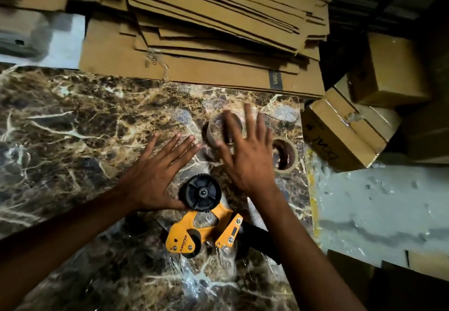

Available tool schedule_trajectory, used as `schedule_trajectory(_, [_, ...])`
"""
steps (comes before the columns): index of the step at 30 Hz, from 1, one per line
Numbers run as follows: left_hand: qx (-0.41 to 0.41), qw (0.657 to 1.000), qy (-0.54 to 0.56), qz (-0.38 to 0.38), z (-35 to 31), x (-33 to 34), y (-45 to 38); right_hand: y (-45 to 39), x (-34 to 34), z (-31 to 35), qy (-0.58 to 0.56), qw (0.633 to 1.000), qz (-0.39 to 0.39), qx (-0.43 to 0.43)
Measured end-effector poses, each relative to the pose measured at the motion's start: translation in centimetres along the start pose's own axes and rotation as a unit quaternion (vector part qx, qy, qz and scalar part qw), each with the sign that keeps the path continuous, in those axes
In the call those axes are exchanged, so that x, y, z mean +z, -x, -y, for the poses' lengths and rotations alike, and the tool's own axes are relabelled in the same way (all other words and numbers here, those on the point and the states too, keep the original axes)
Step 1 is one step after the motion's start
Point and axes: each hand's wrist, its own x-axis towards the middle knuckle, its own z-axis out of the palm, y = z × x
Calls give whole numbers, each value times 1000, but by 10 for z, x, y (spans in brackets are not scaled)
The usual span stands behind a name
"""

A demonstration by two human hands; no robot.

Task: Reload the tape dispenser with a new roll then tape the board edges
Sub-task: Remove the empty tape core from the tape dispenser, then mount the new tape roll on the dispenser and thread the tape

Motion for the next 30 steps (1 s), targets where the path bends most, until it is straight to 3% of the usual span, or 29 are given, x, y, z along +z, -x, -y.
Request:
schedule_trajectory(3, [2, 1000, 1, -6, -1, 1, 1, 20, -18, -48, -100, 985, -62, 130])
schedule_trajectory(6, [2, 1000, -2, -9, -2, 1, 1, 24, -35, -94, -138, 973, -79, 169])
schedule_trajectory(11, [-1, 1000, -1, -4, -2, -1, 1, -6, -44, -114, -47, 991, 80, 92])
schedule_trajectory(16, [-2, 1000, 0, -4, -3, -1, 2, -10, -35, -109, -12, 996, 47, 80])
schedule_trajectory(22, [-10, 1000, 5, -14, -3, 1, 2, 0, -47, -98, -66, 997, 27, 24])
schedule_trajectory(30, [1, 999, 22, -28, -2, 1, 5, 16, -72, -16, -190, 979, 69, -33])
